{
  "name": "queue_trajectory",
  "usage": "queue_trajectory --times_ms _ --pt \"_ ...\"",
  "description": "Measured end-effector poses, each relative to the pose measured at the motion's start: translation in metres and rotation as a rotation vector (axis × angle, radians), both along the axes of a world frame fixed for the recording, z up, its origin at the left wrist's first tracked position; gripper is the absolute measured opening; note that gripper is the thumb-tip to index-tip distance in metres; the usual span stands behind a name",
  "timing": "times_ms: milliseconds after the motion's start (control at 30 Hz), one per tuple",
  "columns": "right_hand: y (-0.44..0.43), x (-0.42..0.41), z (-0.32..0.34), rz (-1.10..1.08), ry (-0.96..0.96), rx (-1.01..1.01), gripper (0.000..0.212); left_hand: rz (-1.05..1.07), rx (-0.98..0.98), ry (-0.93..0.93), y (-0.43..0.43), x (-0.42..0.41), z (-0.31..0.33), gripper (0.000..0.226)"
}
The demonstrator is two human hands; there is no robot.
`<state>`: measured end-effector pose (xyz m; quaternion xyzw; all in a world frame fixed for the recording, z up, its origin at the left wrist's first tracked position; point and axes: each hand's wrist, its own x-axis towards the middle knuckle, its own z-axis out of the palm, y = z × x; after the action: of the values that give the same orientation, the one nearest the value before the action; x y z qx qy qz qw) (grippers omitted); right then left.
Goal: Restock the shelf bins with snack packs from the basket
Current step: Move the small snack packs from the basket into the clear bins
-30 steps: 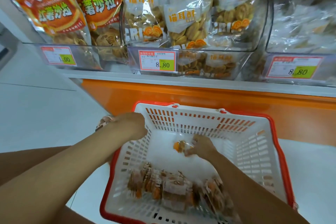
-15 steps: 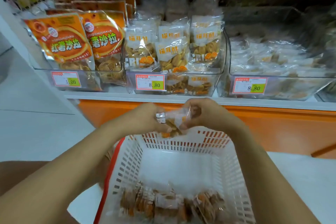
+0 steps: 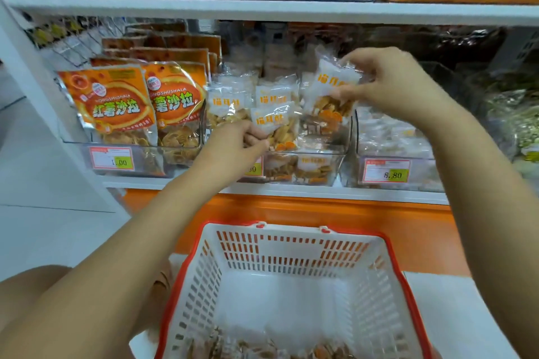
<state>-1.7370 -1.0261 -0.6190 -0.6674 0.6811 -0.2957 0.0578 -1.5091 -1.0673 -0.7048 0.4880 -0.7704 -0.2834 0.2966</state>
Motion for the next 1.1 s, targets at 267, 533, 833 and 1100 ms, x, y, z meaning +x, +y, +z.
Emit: queue_trajectory --times_ms 267,533,833,1100 --pt "-0.031 -0.001 0.014 0.056 0.312 0.235 0.056 -0.004 -0.154 -0.075 -0.008 -0.016 0.001 0.006" --pt "-0.044 0.004 -0.002 0.065 0.317 0.224 0.053 0.041 -0.195 -0.118 -0.012 -0.022 0.002 0.01" --pt "-0.047 0.008 -0.028 -0.077 0.475 0.251 0.06 0.034 -0.178 -0.122 -0.011 -0.021 0.003 0.007" --pt "-0.028 0.023 -0.051 -0.11 0.338 -0.023 0.015 -0.012 -0.151 -0.089 -0.008 -0.016 0.0 0.008"
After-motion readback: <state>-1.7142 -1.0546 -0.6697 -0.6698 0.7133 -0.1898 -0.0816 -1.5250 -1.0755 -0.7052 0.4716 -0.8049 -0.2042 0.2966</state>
